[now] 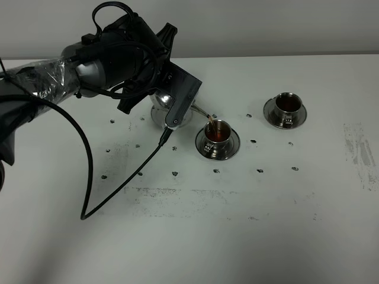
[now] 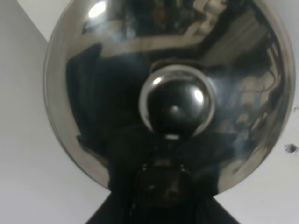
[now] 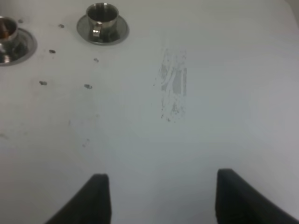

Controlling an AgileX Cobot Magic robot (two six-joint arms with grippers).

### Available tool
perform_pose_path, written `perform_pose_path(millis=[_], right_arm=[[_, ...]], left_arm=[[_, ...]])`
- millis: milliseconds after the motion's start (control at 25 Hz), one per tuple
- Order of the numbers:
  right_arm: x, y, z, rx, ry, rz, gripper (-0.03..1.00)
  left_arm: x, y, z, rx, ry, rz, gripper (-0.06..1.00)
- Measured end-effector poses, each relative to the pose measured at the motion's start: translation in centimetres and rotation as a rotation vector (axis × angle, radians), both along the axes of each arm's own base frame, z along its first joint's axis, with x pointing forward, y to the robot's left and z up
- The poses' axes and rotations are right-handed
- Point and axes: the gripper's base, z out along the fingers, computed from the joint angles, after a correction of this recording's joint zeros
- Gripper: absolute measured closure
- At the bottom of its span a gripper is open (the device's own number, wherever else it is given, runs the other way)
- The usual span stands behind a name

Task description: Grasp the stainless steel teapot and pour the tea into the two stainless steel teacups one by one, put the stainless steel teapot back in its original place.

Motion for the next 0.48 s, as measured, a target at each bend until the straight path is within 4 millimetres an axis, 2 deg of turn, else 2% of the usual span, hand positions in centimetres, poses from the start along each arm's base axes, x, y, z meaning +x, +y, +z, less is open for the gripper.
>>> perform_pose_path(millis=[480], right_arm=[[0.0,0.0,0.0,0.0,0.0,0.0,0.46]], left_arm=[[0.1,-0.06,0.07,0.0,-0.013,-0.011,0.76]])
